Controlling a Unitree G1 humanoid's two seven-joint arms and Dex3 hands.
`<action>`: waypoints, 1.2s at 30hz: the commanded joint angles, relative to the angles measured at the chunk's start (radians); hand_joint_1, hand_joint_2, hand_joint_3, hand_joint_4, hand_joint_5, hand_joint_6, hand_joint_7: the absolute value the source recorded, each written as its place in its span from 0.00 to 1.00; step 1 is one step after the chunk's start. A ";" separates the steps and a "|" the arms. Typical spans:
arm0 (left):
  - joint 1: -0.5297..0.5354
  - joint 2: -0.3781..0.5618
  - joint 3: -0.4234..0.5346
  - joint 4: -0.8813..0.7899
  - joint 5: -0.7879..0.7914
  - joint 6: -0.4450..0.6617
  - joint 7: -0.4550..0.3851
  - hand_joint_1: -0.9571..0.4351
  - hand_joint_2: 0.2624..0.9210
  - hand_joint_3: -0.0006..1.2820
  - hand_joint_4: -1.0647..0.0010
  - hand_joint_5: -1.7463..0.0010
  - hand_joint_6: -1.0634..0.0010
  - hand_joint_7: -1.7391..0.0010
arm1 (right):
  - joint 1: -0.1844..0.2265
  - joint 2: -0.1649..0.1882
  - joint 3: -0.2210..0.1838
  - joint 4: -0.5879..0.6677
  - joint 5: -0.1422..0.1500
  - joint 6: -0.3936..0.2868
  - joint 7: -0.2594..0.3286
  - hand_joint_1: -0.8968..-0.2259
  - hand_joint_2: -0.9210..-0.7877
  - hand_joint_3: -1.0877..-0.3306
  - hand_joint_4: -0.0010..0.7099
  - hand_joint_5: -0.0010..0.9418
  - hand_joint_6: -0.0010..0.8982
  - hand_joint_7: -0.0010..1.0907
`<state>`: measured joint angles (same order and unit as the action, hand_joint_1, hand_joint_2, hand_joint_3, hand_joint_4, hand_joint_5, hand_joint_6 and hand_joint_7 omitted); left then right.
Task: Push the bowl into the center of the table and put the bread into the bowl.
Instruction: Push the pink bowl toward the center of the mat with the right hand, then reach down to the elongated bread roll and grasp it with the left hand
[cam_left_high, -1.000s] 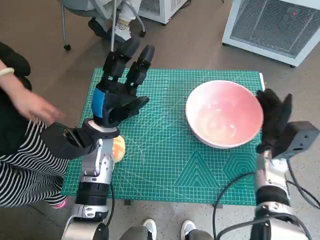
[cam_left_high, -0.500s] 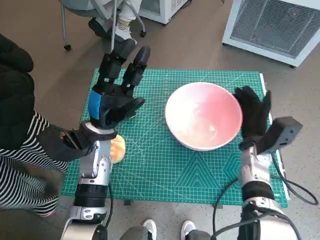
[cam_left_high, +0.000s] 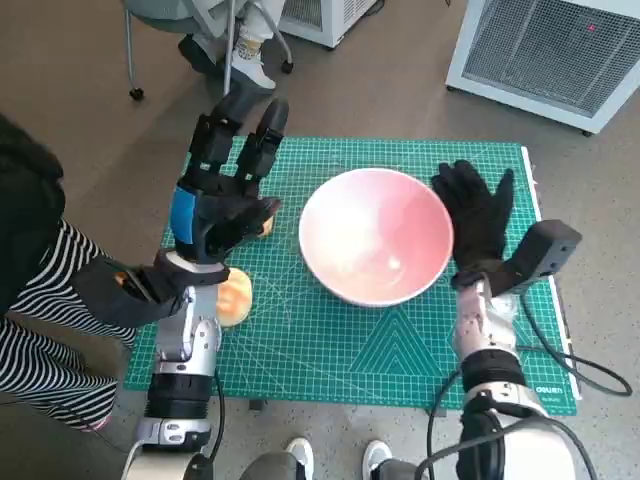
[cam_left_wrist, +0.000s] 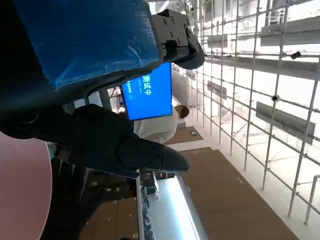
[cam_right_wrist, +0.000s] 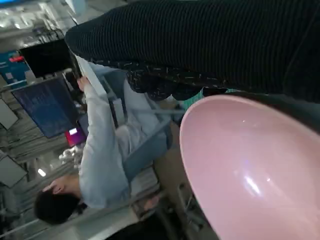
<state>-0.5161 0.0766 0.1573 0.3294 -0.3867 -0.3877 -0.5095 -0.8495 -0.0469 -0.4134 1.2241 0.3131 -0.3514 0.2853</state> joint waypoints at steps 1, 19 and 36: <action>0.022 0.009 -0.003 -0.034 0.016 -0.006 0.010 0.43 1.00 0.04 0.78 1.00 0.94 0.71 | -0.012 0.023 -0.006 0.026 0.011 0.039 0.006 0.45 0.00 0.27 0.12 0.00 0.08 0.18; 0.021 0.001 -0.009 -0.034 0.016 0.006 0.014 0.43 1.00 0.04 0.78 1.00 0.93 0.72 | 0.016 -0.063 0.089 -0.090 -0.112 -0.111 -0.054 0.44 0.00 0.27 0.13 0.01 0.11 0.16; -0.021 -0.009 -0.036 -0.076 0.021 0.043 0.029 0.43 1.00 0.05 0.78 1.00 0.94 0.70 | 0.216 -0.064 0.187 -0.675 -0.074 -0.245 0.039 0.30 0.00 0.43 0.20 0.02 0.19 0.20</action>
<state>-0.5033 0.0701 0.1317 0.2936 -0.3660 -0.3608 -0.4877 -0.7097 -0.1249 -0.2577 0.6811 0.2161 -0.6097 0.2970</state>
